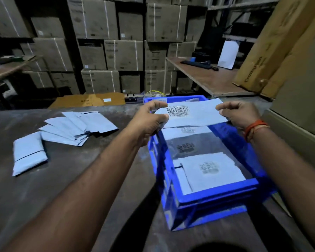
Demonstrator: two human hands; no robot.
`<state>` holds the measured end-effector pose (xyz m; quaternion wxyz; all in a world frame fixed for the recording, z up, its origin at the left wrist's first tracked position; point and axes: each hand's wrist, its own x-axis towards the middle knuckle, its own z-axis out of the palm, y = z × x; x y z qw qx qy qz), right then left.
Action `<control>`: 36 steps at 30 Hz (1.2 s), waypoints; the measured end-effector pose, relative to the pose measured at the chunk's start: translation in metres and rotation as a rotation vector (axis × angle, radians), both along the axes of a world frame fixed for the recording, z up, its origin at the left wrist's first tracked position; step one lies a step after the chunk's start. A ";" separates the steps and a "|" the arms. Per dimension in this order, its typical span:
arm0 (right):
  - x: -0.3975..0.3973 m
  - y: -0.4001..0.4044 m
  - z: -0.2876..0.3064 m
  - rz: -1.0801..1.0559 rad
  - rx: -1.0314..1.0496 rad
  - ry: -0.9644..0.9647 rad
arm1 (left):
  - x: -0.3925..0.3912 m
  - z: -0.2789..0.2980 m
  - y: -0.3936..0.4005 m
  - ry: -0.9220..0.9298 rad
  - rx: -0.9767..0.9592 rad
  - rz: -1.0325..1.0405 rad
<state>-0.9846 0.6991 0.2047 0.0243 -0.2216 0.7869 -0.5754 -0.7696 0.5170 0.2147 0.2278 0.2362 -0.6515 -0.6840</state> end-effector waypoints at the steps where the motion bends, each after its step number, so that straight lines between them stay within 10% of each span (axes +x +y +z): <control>1: -0.011 0.003 -0.002 -0.018 0.014 0.001 | -0.012 0.000 0.005 -0.024 -0.015 0.004; 16: -0.107 -0.060 -0.034 -0.051 0.334 0.178 | -0.173 -0.053 -0.060 -0.345 -0.113 0.247; 36: -0.144 -0.145 -0.099 -0.026 0.889 0.431 | -0.222 -0.083 -0.087 -0.944 -0.712 0.274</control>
